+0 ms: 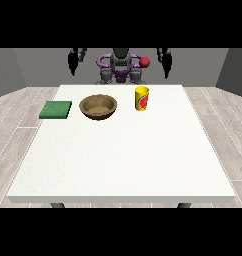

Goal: Pick the cup and pour the ball into the bowl, then pick the bowl and place it on the pad

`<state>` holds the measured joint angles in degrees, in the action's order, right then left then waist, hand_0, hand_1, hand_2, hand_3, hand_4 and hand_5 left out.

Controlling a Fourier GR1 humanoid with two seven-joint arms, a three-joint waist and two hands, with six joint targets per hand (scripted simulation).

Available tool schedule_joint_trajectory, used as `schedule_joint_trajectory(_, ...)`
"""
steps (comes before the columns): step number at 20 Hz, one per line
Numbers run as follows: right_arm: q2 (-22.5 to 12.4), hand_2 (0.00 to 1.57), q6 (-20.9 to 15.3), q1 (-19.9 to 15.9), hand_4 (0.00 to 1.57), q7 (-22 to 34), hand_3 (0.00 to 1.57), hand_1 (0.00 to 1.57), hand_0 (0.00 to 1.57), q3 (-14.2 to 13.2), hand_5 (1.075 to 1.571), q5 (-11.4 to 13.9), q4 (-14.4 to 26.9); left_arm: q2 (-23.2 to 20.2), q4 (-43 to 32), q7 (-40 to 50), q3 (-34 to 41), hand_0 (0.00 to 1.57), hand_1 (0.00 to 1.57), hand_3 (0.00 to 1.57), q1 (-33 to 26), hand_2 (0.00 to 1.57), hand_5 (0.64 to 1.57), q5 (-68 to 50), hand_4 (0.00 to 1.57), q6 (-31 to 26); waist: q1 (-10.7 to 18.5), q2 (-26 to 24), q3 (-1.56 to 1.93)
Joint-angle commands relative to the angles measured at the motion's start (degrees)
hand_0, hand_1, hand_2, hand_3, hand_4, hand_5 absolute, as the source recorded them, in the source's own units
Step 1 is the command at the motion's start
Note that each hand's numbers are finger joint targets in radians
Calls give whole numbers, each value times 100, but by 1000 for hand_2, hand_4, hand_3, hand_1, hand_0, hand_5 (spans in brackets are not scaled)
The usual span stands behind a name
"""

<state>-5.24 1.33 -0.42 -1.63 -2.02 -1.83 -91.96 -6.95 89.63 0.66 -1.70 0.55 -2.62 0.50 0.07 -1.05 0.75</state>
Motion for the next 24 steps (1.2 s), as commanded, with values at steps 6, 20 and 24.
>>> schedule_joint_trajectory(6, -318, 327, 43, -63, 846, 692, 492, 0, 0, -73, 1565, -26, -551, -332, 677, 566, 100, 0, 0, 0, 186, 0, 1570, -34, 0, -41, -6, -1620, -64)
schedule_joint_trajectory(20, 522, 333, -2291, -1466, 807, 1031, 529, 0, 0, 1679, 1565, 166, -1058, 523, 289, -29, 381, 0, 0, 0, 1692, 0, 1564, -787, 0, 348, -64, -26, -76)
schedule_joint_trajectory(24, 254, 409, -1886, -2065, 781, 821, 700, 0, 0, 1135, 1568, 75, -837, 556, -94, -874, 305, 0, 0, 0, 1804, 0, 1560, -397, 0, 337, -134, 874, -76)
